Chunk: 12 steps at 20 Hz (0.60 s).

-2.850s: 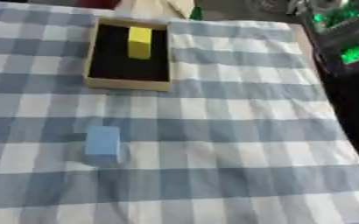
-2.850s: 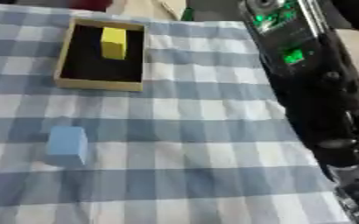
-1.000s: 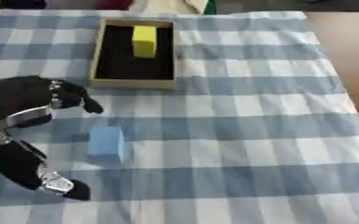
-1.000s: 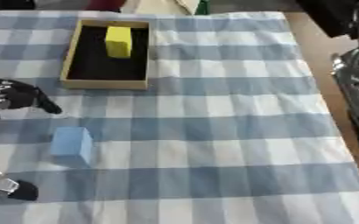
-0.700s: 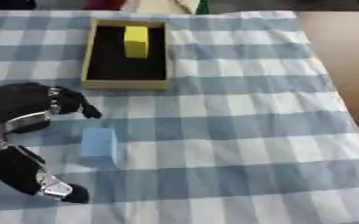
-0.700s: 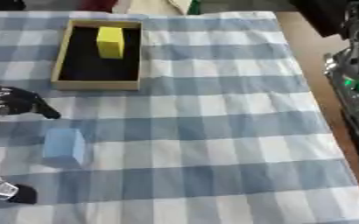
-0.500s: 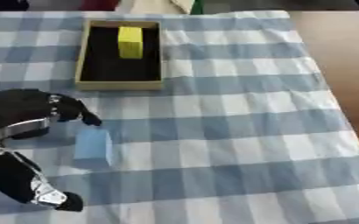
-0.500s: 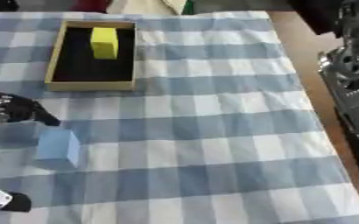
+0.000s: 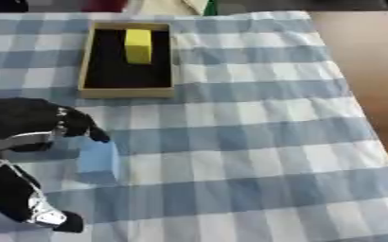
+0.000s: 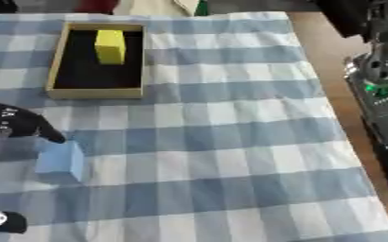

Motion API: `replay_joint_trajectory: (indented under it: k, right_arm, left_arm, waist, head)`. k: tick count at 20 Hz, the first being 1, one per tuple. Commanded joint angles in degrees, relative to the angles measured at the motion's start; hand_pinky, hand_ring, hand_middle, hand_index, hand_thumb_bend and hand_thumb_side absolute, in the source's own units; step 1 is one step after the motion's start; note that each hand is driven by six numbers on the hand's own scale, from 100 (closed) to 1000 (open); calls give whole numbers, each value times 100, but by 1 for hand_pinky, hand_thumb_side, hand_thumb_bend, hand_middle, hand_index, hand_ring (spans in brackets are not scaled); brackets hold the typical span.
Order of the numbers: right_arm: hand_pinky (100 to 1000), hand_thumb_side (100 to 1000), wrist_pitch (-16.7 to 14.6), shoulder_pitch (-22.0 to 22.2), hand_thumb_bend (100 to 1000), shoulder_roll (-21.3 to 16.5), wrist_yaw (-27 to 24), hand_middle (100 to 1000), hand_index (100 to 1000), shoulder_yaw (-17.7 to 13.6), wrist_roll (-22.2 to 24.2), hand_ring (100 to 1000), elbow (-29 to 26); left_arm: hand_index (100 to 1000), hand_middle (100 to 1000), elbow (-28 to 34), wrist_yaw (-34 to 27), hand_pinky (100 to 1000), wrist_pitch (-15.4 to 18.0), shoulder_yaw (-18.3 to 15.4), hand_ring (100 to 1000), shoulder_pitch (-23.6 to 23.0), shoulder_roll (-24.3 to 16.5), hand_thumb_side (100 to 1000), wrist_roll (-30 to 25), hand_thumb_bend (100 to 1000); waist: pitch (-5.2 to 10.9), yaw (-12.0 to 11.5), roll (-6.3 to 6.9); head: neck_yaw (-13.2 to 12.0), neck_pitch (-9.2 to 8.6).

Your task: Pick up objects on the table and place them in the box.

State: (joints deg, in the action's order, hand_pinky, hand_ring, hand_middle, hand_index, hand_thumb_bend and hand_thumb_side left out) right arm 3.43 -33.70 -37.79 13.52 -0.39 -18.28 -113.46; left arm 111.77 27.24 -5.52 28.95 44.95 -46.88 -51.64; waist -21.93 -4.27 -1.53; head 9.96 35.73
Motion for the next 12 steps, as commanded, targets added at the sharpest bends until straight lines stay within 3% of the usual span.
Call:
replay_joint_trajectory:
  k: [1, 7, 12]
  right_arm:
    - [864, 712, 40, -34, 100, -125, -7, 629, 672, -91, -4, 784, -113]
    - [864, 718, 78, -16, 100, -109, 8, 628, 671, -98, 26, 783, -113]
    - [865, 726, 101, 4, 100, -94, 7, 628, 671, -99, 47, 783, -113]
  left_arm:
    - [933, 810, -171, 29, 940, 38, 63, 904, 114, -45, 603, -32, 723]
    - [935, 824, -594, 452, 951, 263, 259, 922, 192, 53, 593, -33, 734]
    - [928, 813, -730, 896, 939, 491, 213, 911, 213, 133, 600, -33, 697]
  waist:
    - [125, 16, 21]
    - [132, 37, 40]
    - [129, 38, 51]
  head:
    - [-12, -9]
    - [-45, -11]
    - [-51, -10]
